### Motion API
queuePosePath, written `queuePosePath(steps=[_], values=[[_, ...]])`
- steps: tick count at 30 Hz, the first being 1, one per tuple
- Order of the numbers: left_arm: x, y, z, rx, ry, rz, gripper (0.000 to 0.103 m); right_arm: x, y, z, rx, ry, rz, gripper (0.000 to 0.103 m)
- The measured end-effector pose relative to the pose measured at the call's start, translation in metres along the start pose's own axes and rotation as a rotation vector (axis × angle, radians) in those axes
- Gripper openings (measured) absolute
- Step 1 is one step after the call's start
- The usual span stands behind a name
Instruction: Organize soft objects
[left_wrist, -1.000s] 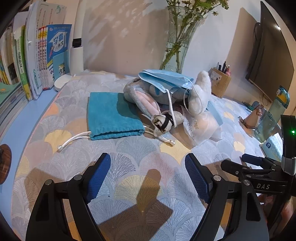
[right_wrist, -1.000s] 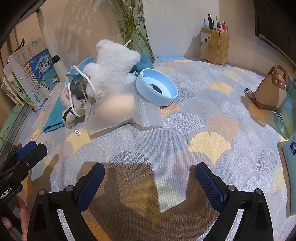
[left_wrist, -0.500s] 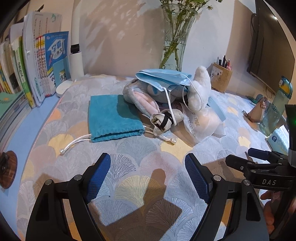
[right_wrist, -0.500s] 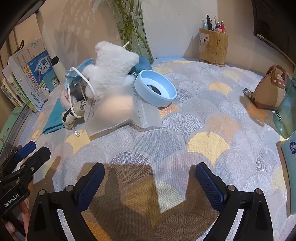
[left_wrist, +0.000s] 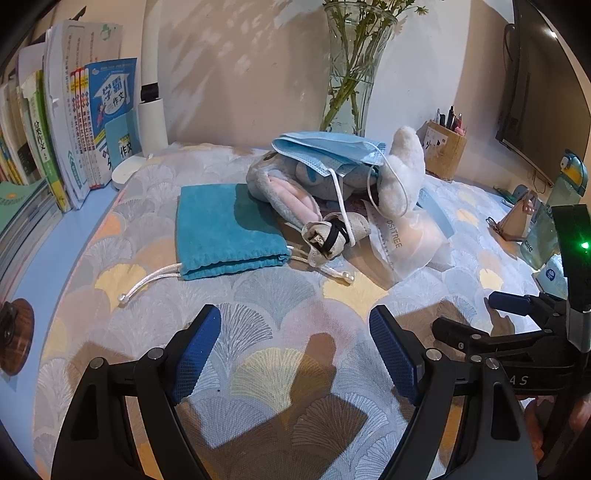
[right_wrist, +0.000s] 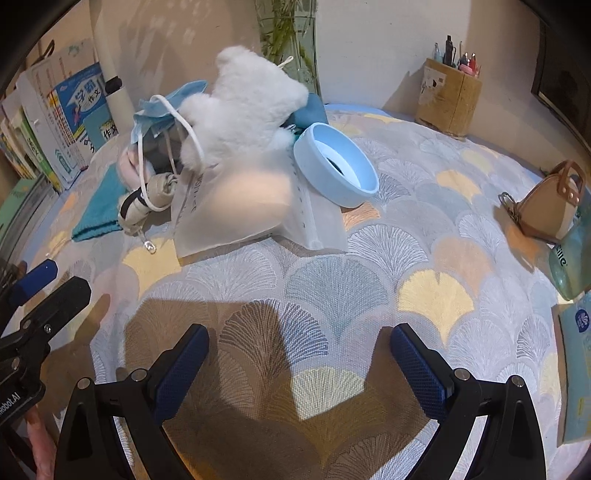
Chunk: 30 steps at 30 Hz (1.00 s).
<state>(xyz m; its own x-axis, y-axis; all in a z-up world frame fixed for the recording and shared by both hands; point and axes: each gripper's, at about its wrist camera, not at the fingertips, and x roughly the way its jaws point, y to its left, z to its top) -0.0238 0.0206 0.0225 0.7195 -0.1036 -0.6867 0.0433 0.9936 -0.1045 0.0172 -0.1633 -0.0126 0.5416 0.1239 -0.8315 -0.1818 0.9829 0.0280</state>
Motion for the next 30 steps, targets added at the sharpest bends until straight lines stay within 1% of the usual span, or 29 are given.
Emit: queuePosePath(steps=[5, 9, 12, 13, 16, 19, 21, 22, 24, 26, 27, 28, 30], values=[[0.001, -0.002, 0.000, 0.007, 0.003, 0.009, 0.082, -0.002, -0.005, -0.001, 0.014, -0.012, 0.022, 0.099], [0.002, 0.002, 0.000, -0.014, 0.014, 0.007, 0.082, -0.003, -0.006, -0.002, 0.023, -0.017, 0.034, 0.099], [0.002, 0.012, 0.004, -0.056, 0.071, -0.004, 0.081, -0.005, -0.006, -0.002, 0.020, -0.001, 0.044, 0.099], [0.000, 0.017, 0.008, -0.067, 0.098, -0.009, 0.081, -0.006, -0.005, -0.002, 0.017, 0.007, 0.055, 0.099], [-0.010, 0.031, 0.024, -0.071, 0.120, -0.020, 0.082, -0.014, -0.009, 0.003, 0.013, 0.047, 0.112, 0.099], [-0.015, 0.046, 0.052, -0.071, 0.119, -0.004, 0.082, -0.030, -0.015, 0.022, 0.006, 0.023, 0.136, 0.099], [-0.006, 0.056, 0.067, -0.080, 0.136, -0.013, 0.082, -0.034, -0.019, 0.038, -0.004, -0.005, 0.136, 0.099], [0.003, 0.065, 0.075, -0.102, 0.141, -0.026, 0.082, -0.033, -0.021, 0.045, -0.005, -0.015, 0.126, 0.099], [0.024, 0.081, 0.085, -0.154, 0.178, -0.080, 0.082, -0.017, -0.033, 0.062, 0.031, -0.007, 0.116, 0.099], [0.048, 0.093, 0.089, -0.233, 0.220, -0.146, 0.081, 0.001, -0.048, 0.073, 0.086, 0.012, 0.148, 0.099], [0.058, 0.096, 0.089, -0.258, 0.230, -0.173, 0.081, 0.010, -0.054, 0.079, 0.122, 0.014, 0.173, 0.097], [0.066, 0.096, 0.089, -0.271, 0.239, -0.185, 0.081, 0.019, -0.060, 0.085, 0.157, 0.013, 0.205, 0.095], [0.084, 0.095, 0.087, -0.283, 0.258, -0.192, 0.081, 0.033, -0.069, 0.093, 0.212, 0.020, 0.270, 0.095]])
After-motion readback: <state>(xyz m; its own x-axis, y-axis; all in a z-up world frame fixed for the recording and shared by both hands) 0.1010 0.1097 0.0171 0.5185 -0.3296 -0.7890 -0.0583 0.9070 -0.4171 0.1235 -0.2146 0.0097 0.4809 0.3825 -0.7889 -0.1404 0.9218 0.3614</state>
